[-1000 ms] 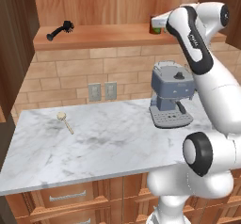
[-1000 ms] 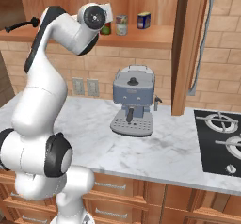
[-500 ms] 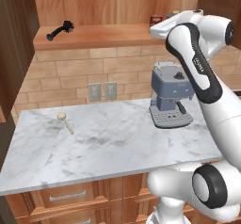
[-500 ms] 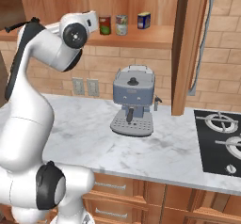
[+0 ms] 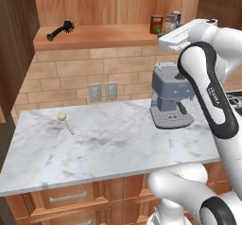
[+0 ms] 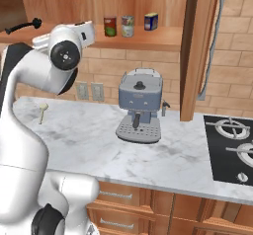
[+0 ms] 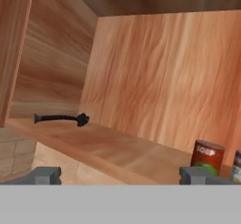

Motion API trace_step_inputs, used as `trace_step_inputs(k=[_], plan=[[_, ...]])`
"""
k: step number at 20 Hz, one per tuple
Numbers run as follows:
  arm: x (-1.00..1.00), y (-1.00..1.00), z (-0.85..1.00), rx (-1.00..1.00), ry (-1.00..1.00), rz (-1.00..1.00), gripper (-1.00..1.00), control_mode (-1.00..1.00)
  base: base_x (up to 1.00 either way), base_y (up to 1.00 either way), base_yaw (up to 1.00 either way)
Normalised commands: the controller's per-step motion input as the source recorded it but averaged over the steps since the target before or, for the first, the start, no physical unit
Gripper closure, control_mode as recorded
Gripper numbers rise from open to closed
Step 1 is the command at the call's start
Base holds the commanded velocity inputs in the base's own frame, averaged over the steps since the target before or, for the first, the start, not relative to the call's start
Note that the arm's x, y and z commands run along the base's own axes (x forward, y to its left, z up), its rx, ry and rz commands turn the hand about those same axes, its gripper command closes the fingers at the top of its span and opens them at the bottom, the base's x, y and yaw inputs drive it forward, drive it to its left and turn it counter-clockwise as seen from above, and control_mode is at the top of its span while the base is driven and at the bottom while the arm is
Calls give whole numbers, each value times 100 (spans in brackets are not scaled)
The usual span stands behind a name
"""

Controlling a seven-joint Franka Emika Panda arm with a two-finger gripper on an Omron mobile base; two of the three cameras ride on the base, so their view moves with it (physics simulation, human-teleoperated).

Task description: Pick the cans from the counter and place them in their designated side in the cabinet.

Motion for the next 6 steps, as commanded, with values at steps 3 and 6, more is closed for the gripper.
trace_step_inputs(k=[3,6], plan=[[-70,-2,-1,0,5,4,-100,-100,0,0,0],[-75,-2,-13,0,1,5,-100,-100,0,0,0]])
